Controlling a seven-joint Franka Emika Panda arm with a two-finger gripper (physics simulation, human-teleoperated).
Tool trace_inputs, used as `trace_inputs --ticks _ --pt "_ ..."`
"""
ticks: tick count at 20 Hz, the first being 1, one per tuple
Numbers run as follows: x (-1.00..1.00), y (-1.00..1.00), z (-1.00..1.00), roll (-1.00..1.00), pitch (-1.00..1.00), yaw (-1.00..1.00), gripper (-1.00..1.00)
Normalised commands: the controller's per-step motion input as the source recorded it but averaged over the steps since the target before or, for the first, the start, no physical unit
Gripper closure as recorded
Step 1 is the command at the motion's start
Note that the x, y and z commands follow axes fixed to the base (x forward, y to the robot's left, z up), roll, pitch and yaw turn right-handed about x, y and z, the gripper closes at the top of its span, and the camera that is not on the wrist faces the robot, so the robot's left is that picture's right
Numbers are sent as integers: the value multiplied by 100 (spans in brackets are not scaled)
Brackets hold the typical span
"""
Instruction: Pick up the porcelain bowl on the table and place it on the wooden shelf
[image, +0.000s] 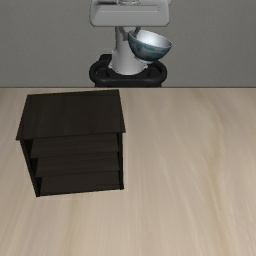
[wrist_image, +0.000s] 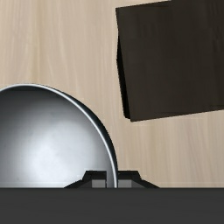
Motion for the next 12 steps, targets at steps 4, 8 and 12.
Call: trace_inputs --ticks 4,8,12 --pt "0 -100 0 0 0 0 100" --pt "0 -100 0 0 0 0 100" --pt "25 -75 0 0 0 0 100"
